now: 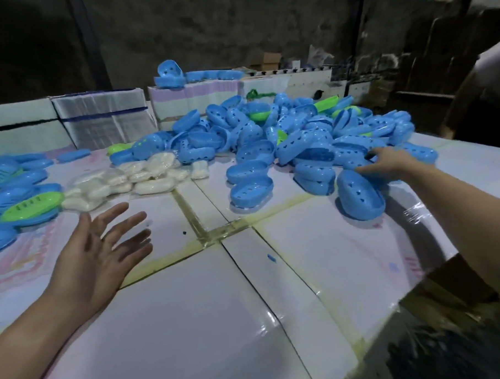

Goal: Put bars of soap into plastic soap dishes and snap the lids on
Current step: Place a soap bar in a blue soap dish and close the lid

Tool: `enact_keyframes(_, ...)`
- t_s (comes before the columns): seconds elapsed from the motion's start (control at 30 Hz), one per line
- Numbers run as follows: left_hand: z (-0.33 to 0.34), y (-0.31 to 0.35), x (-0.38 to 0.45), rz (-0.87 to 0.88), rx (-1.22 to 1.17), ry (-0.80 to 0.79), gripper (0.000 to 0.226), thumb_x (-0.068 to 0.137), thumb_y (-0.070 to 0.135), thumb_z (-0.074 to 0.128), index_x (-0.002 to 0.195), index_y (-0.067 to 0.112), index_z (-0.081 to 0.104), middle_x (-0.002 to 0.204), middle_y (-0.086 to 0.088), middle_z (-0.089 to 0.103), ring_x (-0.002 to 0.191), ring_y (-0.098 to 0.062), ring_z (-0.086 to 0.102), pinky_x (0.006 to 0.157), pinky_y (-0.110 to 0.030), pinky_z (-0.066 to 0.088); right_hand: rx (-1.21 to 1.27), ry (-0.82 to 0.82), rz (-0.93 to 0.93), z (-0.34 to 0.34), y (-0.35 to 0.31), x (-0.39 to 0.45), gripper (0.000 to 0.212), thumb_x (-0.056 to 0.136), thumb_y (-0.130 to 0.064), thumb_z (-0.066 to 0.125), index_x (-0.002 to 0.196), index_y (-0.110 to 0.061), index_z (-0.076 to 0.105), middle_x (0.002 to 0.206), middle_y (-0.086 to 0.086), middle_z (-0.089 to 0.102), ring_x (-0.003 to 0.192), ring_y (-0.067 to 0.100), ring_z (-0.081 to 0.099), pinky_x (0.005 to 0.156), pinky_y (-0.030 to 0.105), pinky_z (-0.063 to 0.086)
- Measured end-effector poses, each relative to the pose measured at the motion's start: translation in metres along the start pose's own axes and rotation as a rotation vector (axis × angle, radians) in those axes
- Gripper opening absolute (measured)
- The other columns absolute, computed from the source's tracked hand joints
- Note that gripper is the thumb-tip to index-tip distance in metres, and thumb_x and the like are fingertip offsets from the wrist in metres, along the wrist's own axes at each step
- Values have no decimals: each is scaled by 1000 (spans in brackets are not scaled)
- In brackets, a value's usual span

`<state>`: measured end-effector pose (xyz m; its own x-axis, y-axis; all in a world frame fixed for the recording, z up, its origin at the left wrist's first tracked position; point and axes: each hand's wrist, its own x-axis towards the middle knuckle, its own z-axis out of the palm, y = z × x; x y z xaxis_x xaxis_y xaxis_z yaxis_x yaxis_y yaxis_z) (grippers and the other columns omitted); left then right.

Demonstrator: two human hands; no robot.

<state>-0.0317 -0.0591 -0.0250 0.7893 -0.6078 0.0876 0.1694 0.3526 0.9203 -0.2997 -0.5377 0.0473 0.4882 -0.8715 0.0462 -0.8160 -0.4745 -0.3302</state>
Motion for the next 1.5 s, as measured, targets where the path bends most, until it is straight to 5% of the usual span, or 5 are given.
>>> enact_keyframes(0.4, -30, -7, 21, -47, -113, 22, 67, 92, 68, 57, 140, 21, 60, 142, -21, 58, 133, -47, 51, 103, -61, 37, -403, 339, 39, 22, 27, 18, 46, 83, -61, 62, 108, -23, 68, 116, 15, 49, 117, 39, 39, 92, 48, 40)
enact_keyframes(0.63, -50, -20, 20, -253, -460, -315, 81, 104, 63, -1, 159, 4, 5, 155, -21, -21, 143, -42, -38, 113, -50, -31, -193, 382, 21, 22, 3, 22, 36, 93, -41, 56, 123, -22, 63, 127, 16, 51, 122, 38, 40, 92, 49, 42)
enact_keyframes(0.87, -31, -13, 23, -41, -126, -56, 68, 78, 67, 72, 126, 19, 71, 140, -18, 60, 128, -45, 57, 99, -59, 42, 188, 469, -259, 14, -91, -7, 24, 89, -31, 54, 105, -25, 71, 94, 3, 65, 95, 25, 59, 63, 32, 46)
enact_keyframes(1.3, 11, 9, -3, -84, -106, 137, 56, 101, 53, 39, 97, 17, 82, 123, -18, 71, 108, -36, 71, 87, -51, 59, 1171, -296, -531, 89, -302, -147, 12, 91, -18, 61, 95, -17, 72, 75, -9, 63, 55, -7, 54, 47, 8, 38)
enact_keyframes(1.5, 12, 15, -6, -97, -149, 149, 53, 104, 44, 42, 87, 14, 82, 87, -12, 72, 77, -28, 73, 68, -38, 60, 1041, -361, -635, 141, -334, -188, 16, 90, -17, 61, 99, -14, 73, 83, -3, 69, 73, 5, 60, 67, 18, 47)
